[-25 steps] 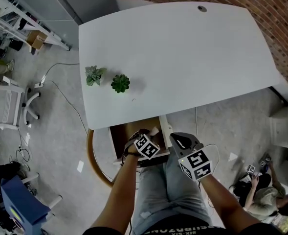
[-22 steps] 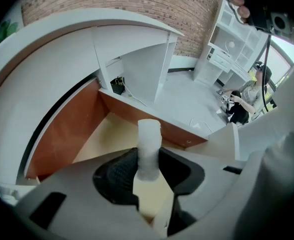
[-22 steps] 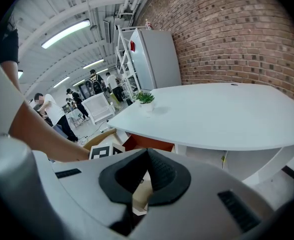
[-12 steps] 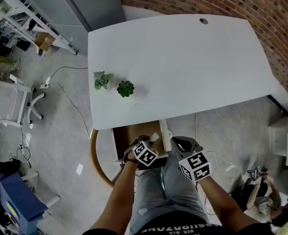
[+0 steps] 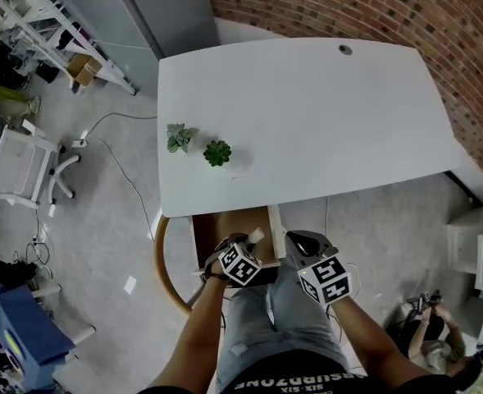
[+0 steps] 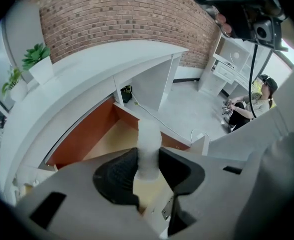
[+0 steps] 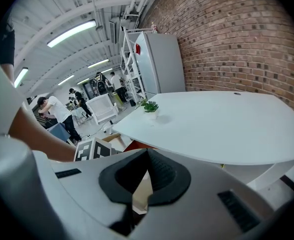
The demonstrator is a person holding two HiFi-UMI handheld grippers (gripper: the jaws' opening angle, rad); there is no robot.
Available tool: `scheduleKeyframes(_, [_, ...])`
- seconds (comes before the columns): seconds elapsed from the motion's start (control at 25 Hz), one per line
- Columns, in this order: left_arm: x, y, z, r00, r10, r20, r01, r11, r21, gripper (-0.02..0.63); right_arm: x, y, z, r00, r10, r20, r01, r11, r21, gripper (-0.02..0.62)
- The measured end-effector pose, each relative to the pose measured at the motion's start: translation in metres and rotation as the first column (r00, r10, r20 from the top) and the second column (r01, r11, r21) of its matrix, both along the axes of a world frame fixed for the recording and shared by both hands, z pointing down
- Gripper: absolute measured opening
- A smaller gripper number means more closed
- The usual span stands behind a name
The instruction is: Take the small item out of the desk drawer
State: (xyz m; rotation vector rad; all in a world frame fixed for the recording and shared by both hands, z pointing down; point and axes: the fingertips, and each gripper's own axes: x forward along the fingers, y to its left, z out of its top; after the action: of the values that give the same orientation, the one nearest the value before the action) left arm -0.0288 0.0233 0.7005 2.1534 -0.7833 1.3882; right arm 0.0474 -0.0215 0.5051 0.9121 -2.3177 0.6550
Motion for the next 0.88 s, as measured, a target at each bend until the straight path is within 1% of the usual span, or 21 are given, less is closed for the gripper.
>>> scheduleKeyframes(0.16, [0.000,-0.001,-0.019,1.000,0.012,-0.013,-0.011,1.000,0.026,0.129,-0.004,0.004,-0.005,1.000,-0.008,0.001,0.008,1.000,0.001,-0.003])
scheduleKeyframes(0.32, [-0.002,-0.002,-0.037,0.999,0.035,-0.009,-0.035,0.998,0.060,0.130,-0.009,0.008,-0.008,1.000,-0.016,0.004,0.016,1.000,0.003,-0.003])
scheduleKeyframes(0.64, [-0.012,-0.004,-0.065,0.999,-0.025,-0.033,0.029,0.994,0.102,0.129,-0.013,0.013,-0.017,0.999,-0.035,-0.004,0.035,0.999,0.005,-0.003])
scheduleKeyframes(0.88, [-0.019,-0.006,-0.081,0.999,-0.032,-0.029,0.035,0.991,0.129,0.129,-0.017,0.011,-0.024,0.999,-0.037,-0.002,0.037,0.999,0.016,-0.003])
